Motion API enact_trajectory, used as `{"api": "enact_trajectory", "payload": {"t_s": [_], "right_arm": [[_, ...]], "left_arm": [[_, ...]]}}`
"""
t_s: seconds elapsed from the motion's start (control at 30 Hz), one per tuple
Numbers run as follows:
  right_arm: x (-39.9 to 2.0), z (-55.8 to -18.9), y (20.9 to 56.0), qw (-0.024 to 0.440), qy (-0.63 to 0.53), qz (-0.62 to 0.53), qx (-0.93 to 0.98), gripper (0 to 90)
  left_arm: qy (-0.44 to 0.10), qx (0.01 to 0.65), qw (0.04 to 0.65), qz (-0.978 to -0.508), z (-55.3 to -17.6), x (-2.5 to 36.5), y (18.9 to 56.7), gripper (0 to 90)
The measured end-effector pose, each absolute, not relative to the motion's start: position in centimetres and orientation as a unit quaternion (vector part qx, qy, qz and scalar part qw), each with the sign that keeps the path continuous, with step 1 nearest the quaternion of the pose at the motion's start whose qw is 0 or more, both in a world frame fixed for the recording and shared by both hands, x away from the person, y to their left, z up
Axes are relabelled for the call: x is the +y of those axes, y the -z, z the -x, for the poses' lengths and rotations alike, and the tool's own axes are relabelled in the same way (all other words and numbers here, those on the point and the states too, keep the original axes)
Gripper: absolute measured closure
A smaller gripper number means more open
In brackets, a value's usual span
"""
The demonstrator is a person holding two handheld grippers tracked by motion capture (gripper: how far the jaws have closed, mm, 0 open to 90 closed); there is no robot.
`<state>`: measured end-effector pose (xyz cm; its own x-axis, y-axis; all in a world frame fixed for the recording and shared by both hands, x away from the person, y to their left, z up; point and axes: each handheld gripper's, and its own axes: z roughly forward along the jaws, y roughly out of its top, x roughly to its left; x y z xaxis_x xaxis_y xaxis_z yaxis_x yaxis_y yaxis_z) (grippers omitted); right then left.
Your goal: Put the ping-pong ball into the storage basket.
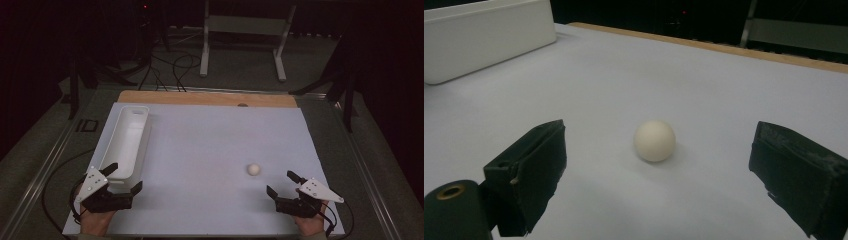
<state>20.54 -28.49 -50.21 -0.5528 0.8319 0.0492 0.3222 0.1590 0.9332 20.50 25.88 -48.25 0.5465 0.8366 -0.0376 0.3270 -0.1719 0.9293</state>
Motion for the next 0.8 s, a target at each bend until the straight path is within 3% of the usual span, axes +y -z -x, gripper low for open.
{"api": "enact_trajectory", "payload": {"t_s": [0.8], "right_arm": [[-28.54,-20.62,50.06,0.247,-0.507,-0.412,0.716,8.0]], "left_arm": [[-0.253,0.4,0.506,-0.721,-20.31,25.59,48.21,0.0]]}}
